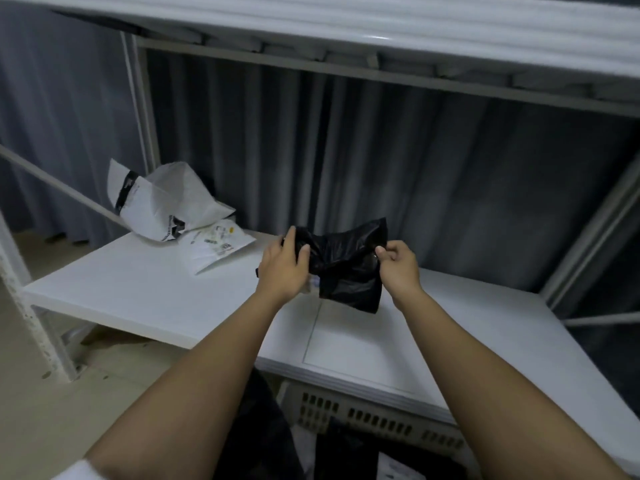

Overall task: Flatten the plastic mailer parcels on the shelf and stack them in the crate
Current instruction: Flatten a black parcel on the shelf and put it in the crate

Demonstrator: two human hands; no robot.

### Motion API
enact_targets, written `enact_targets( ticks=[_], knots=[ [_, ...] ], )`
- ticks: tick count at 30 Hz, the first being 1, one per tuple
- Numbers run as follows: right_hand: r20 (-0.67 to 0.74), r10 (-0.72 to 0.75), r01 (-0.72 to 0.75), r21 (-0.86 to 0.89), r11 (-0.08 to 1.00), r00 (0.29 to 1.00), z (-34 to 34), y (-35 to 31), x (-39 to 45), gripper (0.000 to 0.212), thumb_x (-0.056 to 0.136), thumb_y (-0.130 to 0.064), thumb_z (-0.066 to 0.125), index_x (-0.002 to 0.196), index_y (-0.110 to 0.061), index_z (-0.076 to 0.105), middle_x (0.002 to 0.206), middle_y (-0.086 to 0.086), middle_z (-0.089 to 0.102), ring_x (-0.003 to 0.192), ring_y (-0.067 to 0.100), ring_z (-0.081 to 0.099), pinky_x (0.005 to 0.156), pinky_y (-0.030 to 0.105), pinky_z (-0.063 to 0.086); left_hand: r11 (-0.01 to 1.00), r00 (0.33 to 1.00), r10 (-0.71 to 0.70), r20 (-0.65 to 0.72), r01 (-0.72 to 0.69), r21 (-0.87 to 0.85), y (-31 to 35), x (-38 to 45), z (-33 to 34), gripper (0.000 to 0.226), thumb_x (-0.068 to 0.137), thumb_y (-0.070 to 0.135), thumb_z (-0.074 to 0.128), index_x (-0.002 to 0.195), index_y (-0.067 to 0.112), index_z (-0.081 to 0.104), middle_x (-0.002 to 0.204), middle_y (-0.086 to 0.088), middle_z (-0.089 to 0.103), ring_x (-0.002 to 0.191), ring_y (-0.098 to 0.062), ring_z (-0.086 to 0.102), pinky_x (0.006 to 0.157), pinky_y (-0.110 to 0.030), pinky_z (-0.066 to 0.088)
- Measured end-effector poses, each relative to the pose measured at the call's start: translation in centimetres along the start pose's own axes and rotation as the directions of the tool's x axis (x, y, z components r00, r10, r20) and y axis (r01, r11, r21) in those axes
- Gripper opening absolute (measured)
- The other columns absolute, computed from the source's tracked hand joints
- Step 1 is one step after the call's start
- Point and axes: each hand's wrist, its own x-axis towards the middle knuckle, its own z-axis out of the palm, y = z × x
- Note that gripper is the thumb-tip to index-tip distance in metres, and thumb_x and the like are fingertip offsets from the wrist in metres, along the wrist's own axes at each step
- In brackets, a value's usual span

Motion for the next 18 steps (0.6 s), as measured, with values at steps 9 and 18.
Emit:
enact_targets(
  ticks=[9, 18],
  knots=[
    [-0.17, 0.136, -0.135, 0.019, 0.991, 0.976, -10.7, 4.9, -1.4, 0.009, 0.098, -0.017, 0.051, 0.098, -0.01, 0.056, 0.094, 0.007, 0.063, 0.085, 0.02, 0.058, 0.067, 0.024, 0.043, 1.0, 0.989, 0.004, 0.151, -0.004, 0.003, 4.5, -1.9, 7.6, 0.053, 0.101, 0.041, 0.031, 0.149, 0.019, 0.029, 0.153, -0.01, 0.03, 0.142, -0.027, 0.021, 0.115, -0.04, 0.019],
    [-0.193, 0.294, -0.297, 0.013, 0.955, 0.936, -13.2, 11.0, 0.2, 0.014, 0.098, -0.021, 0.051, 0.101, -0.008, 0.057, 0.102, 0.012, 0.062, 0.089, 0.025, 0.058, 0.08, 0.038, 0.049, 0.997, 0.964, 0.065, 0.258, -0.076, 0.031, 4.2, -2.2, 13.8, 0.05, 0.101, 0.042, 0.03, 0.146, 0.021, 0.035, 0.15, -0.009, 0.035, 0.139, -0.026, 0.028, 0.114, -0.044, 0.024]
  ],
)
